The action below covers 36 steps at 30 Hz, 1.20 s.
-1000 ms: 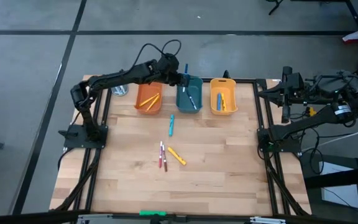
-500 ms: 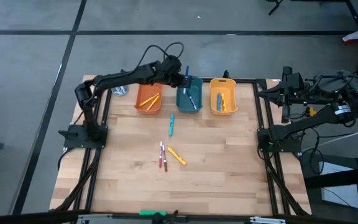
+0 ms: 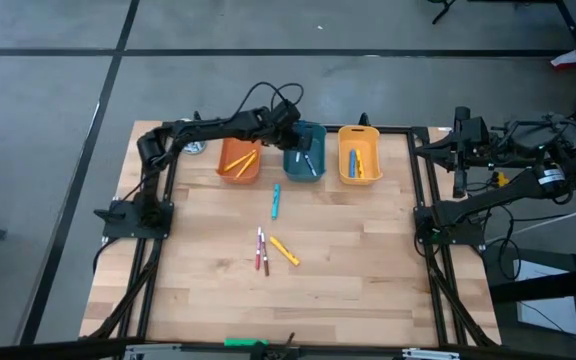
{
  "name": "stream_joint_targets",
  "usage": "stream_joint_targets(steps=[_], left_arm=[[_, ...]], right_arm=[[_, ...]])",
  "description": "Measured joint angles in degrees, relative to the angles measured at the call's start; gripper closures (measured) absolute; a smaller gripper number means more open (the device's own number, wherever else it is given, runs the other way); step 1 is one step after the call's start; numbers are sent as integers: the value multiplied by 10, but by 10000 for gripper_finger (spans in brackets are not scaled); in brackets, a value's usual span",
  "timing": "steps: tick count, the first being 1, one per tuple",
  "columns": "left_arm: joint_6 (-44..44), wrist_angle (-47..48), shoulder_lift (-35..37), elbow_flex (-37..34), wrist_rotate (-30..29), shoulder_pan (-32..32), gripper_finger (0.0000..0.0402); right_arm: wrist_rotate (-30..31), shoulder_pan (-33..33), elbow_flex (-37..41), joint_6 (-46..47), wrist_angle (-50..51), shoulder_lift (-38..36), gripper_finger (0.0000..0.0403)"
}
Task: Pick & Place Markers
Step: Put the blue marker pen into the blue bin
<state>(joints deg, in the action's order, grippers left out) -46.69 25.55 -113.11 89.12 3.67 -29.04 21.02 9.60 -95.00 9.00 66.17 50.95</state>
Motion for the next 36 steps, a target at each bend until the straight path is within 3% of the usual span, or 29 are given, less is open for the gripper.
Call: stream_joint_targets(steps=[22, 36], left_arm=[[-37, 17, -60, 0, 19, 0, 379], [-47, 10, -60, 0, 19, 0, 323]], right_arm=[[0, 0, 0, 0, 9, 0, 402], [0, 0, 0, 11, 19, 0, 402]])
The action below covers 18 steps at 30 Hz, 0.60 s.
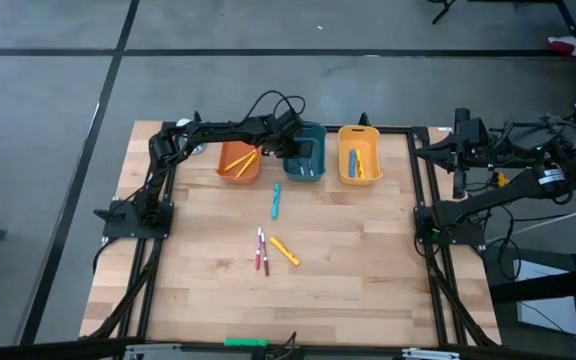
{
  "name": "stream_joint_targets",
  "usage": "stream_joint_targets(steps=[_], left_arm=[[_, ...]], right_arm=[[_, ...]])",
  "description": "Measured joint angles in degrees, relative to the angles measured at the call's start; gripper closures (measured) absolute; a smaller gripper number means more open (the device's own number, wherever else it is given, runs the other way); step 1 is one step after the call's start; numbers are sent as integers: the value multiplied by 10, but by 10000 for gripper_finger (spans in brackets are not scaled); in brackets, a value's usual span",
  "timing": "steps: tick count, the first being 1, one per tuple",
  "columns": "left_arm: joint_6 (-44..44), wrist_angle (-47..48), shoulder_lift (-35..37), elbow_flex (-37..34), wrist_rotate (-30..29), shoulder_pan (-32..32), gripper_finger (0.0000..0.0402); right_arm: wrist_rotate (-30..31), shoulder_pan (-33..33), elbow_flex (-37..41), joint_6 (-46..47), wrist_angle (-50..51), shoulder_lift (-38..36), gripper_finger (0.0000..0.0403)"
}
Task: Pick & Place Markers
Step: Put the blue marker pen into the blue bin, then put the light blue highlighter pen into the yellow bin
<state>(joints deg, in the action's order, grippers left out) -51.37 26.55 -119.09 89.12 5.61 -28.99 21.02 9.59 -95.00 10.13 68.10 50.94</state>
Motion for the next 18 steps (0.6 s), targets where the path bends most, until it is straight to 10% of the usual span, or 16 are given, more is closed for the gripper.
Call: stream_joint_targets(steps=[18], left_arm=[[1, 0, 0, 0, 12, 0, 320]], right_arm=[[0, 0, 0, 1, 0, 0, 402]])
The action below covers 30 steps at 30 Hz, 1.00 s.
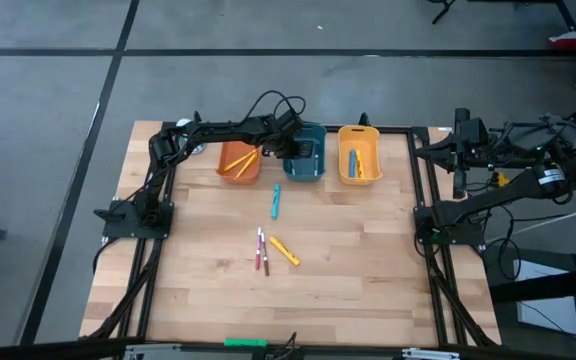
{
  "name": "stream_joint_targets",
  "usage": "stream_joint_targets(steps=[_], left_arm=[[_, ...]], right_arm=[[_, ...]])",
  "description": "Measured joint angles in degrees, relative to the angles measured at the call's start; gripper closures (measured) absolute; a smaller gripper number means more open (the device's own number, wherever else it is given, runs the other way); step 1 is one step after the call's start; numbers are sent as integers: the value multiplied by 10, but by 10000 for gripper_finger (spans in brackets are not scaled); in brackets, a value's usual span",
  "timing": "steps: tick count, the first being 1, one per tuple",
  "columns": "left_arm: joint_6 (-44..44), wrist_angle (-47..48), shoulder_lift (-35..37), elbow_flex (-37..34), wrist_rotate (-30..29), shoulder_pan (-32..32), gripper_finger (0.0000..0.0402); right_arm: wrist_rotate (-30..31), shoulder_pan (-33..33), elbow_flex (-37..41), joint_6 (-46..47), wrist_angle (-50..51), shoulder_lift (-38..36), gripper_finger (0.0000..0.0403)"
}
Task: Pick & Place Markers
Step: Put the light blue highlighter pen into the yellow bin
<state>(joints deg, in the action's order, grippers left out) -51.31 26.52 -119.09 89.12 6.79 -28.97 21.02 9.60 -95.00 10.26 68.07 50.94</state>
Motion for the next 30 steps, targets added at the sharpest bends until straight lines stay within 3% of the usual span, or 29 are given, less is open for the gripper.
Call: stream_joint_targets(steps=[7, 14, 21, 30], left_arm=[[4, 0, 0, 0, 10, 0, 331], [11, -3, 0, 0, 17, 1, 395], [18, -6, 0, 14, 18, 8, 400], [42, 7, 1, 93, 14, 20, 399]], right_arm=[[0, 0, 0, 0, 0, 0, 402], [0, 0, 0, -2, 0, 0, 402], [0, 0, 0, -2, 0, 0, 402], [0, 0, 0, -1, 0, 0, 402]])
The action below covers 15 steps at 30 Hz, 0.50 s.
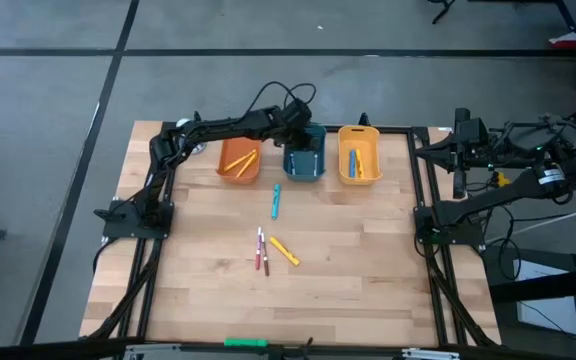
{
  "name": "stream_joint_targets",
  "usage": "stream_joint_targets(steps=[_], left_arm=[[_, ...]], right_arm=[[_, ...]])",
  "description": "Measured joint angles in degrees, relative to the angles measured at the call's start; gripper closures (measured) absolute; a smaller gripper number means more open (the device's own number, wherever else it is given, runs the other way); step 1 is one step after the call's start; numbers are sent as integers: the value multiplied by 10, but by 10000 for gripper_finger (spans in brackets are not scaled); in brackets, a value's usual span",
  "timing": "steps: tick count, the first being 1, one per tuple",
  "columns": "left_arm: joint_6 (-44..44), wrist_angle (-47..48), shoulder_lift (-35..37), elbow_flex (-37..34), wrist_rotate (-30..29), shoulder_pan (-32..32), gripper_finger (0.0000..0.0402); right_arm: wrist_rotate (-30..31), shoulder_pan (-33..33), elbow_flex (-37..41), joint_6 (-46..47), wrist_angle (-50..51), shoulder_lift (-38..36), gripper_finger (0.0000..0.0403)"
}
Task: Pick & Place Markers
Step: Put the light blue highlighter pen into the yellow bin
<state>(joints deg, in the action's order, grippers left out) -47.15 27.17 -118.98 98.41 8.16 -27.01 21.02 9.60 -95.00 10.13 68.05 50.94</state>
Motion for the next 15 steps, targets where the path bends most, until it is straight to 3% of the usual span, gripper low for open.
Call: stream_joint_targets(steps=[15], left_arm=[[60, 24, 0, 132, -11, 31, 399]], right_arm=[[0, 0, 0, 1, 0, 0, 402]])
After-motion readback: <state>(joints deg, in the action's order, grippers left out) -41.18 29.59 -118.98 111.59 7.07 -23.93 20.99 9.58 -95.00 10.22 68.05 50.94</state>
